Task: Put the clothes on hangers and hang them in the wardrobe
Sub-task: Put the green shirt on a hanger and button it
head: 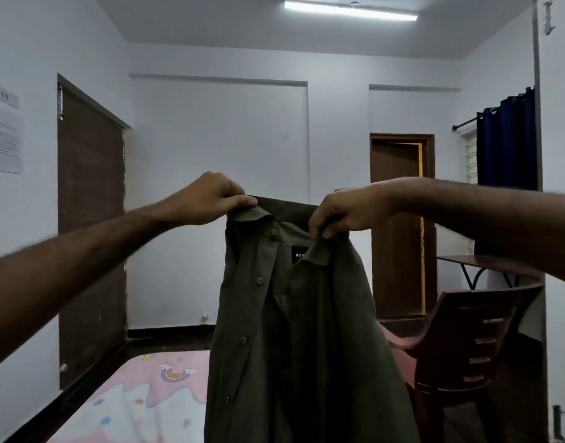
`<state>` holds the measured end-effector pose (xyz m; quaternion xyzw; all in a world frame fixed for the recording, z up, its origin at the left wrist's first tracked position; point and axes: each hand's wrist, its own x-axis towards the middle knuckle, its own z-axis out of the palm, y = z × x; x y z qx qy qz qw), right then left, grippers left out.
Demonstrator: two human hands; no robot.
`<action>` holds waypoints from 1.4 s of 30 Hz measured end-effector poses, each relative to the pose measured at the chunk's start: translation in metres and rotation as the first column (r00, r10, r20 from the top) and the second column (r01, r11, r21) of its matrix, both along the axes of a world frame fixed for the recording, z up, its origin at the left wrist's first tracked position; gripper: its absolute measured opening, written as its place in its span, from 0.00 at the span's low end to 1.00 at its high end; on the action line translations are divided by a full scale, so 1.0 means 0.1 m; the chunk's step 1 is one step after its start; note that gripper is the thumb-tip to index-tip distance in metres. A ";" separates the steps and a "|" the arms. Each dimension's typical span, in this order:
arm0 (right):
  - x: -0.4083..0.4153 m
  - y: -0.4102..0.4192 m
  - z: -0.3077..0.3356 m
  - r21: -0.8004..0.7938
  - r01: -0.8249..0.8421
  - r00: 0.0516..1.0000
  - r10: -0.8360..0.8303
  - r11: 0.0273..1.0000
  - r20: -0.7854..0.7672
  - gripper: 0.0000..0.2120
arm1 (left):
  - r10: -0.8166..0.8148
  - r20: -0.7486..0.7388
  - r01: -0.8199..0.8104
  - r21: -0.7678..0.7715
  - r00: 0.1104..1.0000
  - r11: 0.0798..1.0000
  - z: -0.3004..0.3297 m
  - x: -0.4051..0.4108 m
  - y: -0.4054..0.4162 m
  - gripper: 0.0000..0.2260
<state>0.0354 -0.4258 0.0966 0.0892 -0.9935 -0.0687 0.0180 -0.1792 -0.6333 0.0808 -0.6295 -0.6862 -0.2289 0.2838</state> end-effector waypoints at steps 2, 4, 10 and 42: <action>-0.02 -0.01 -0.04 -0.120 -0.040 0.999 0.041 0.992 0.001 0.08 | -0.043 0.051 0.040 0.061 0.998 0.997 -0.01 0.02 0.01 0.19; -0.02 -0.02 -0.08 -0.292 -0.087 0.996 0.090 0.952 -0.003 0.06 | -0.075 0.088 0.067 0.090 0.993 0.994 0.00 0.03 0.02 0.15; -0.14 -0.06 -0.10 -0.213 -0.107 0.990 0.085 0.971 -0.110 0.07 | -0.107 0.074 0.096 0.139 0.992 0.986 0.02 0.07 0.05 0.17; -0.37 -0.01 -0.27 -0.305 -0.221 0.879 0.054 0.926 -0.474 0.04 | -0.010 0.073 -0.006 0.215 0.997 0.977 -0.22 -0.02 0.15 0.20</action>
